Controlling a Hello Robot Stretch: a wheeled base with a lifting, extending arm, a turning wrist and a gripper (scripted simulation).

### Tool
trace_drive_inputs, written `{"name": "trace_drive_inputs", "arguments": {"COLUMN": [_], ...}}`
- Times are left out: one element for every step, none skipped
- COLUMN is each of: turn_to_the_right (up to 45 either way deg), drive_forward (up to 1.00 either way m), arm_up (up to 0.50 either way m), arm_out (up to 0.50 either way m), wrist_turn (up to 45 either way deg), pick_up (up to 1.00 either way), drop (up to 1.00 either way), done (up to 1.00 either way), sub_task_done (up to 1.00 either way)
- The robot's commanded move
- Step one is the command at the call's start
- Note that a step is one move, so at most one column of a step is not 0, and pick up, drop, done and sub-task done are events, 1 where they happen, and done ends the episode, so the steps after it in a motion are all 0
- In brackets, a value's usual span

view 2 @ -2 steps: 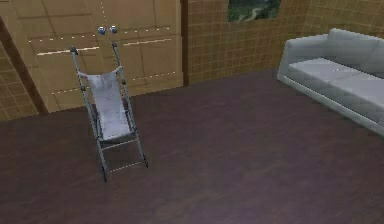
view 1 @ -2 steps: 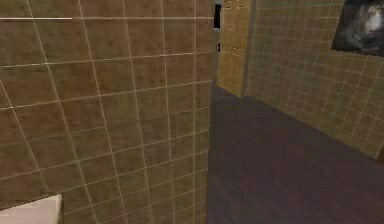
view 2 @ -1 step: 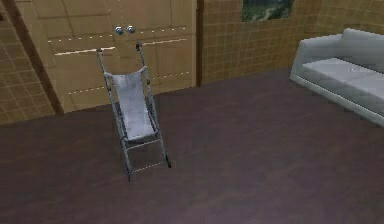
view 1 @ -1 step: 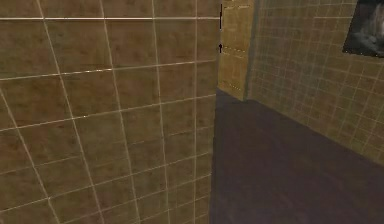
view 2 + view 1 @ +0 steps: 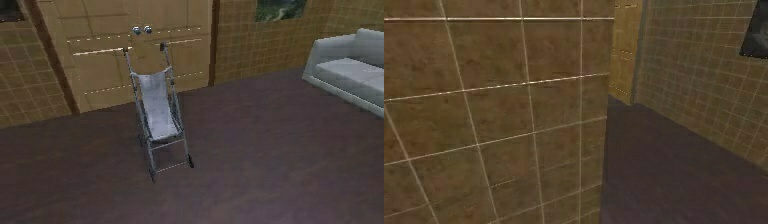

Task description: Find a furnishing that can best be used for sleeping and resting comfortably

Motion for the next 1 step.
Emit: {"name": "trace_drive_inputs", "arguments": {"turn_to_the_right": [39.0], "drive_forward": [0.0], "arm_up": [0.0], "arm_out": [0.0], "wrist_turn": [0.0], "pick_up": [0.0], "drop": [0.0], "done": [0.0], "sub_task_done": [0.0]}}
